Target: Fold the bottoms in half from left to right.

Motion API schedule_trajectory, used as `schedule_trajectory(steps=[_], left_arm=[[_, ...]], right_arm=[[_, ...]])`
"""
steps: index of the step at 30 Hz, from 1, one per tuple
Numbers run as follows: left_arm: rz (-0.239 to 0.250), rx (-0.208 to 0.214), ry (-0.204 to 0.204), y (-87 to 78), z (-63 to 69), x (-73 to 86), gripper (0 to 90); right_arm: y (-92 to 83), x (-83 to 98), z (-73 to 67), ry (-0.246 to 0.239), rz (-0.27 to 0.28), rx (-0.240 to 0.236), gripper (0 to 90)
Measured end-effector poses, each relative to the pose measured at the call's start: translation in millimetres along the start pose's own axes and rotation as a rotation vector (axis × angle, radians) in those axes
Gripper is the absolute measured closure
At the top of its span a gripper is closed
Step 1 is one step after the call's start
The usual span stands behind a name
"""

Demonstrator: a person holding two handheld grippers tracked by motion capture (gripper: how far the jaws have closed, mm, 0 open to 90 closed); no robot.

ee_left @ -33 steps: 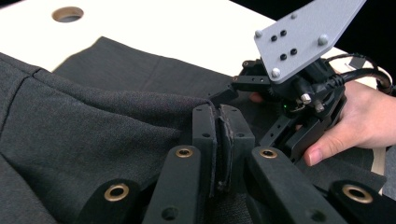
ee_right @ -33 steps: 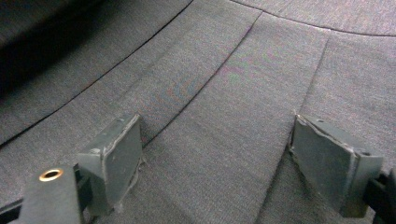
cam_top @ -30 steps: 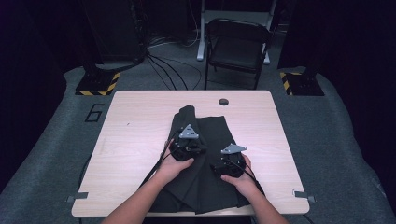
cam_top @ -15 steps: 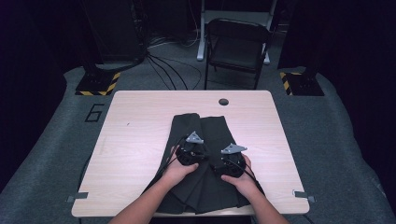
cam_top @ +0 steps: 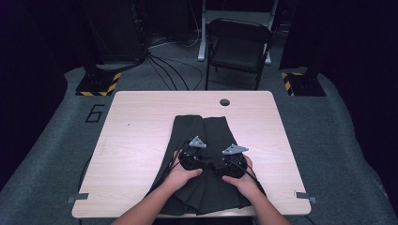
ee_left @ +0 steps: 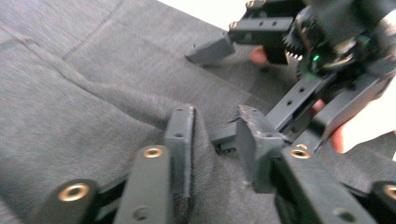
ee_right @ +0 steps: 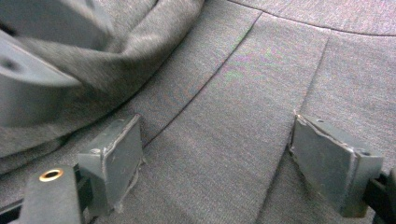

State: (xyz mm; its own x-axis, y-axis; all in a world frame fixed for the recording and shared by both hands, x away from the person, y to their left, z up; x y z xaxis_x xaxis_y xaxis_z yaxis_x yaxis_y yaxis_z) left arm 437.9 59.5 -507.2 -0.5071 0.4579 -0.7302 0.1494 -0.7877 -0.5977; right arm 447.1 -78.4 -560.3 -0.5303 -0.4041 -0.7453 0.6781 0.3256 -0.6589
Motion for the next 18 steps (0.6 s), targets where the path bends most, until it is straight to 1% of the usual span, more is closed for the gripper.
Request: schedule_trajectory(steps=[1,2,3,4,6,9,10,11,13,16,17,18], left_arm=[[0.011,-0.005,0.004,-6.0,1.1,-2.4,62.3],[0.011,-0.005,0.004,-6.0,1.1,-2.4,58.6],[0.020,-0.010,0.007,-11.2,1.5,-4.1,58.6],[0.028,-0.017,0.011,-16.0,1.7,-5.3,56.7],[0.045,-0.037,0.012,-25.5,2.2,-6.6,52.4],[0.064,-0.074,0.028,-45.7,0.8,-5.9,48.7],[0.067,-0.075,0.027,-50.3,0.5,-4.8,48.3],[0.066,-0.088,0.032,-58.2,-0.5,-2.1,48.1],[0.071,-0.099,0.028,-67.5,-1.5,2.5,47.8],[0.083,-0.093,0.009,-80.6,-0.8,13.3,47.7],[0.083,-0.092,0.010,-83.0,-0.5,15.7,47.7],[0.095,-0.084,-0.003,-84.2,1.0,19.2,47.6]], right_arm=[[0.0,0.0,0.0,0.000,0.000,0.000,16.6],[0.0,0.0,0.0,0.000,0.000,0.000,16.6],[0.0,0.0,0.0,0.000,0.000,0.000,16.6],[0.0,0.0,0.0,0.000,0.000,0.000,16.6],[0.0,0.0,0.0,0.000,0.000,0.000,16.5],[0.0,0.0,0.0,0.000,0.000,0.000,16.5],[0.0,0.0,0.0,0.000,0.000,0.000,16.6],[0.0,0.0,0.0,0.000,0.000,0.000,16.5],[0.0,0.0,-0.2,0.001,0.000,0.001,16.6],[0.0,0.0,-0.1,0.001,0.000,0.001,16.6],[0.0,0.0,-0.2,0.000,-0.001,0.001,16.5],[0.0,0.0,-0.2,0.000,-0.001,0.000,16.5]])
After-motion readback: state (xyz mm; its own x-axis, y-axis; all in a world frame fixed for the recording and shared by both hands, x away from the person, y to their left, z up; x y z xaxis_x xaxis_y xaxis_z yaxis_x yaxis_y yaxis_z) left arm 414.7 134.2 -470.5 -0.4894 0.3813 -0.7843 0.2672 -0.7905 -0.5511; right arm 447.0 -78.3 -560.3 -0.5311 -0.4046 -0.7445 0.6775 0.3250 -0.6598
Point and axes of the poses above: each handheld gripper's, and its own axes: y roughly forward along the jaws, x roughly out of its underside, z roughly to its right, the point moved 5 cm from there along y, roughly forward along the jaws, and after that the axes turned 11 degrees about x, right-handed, at the moved point
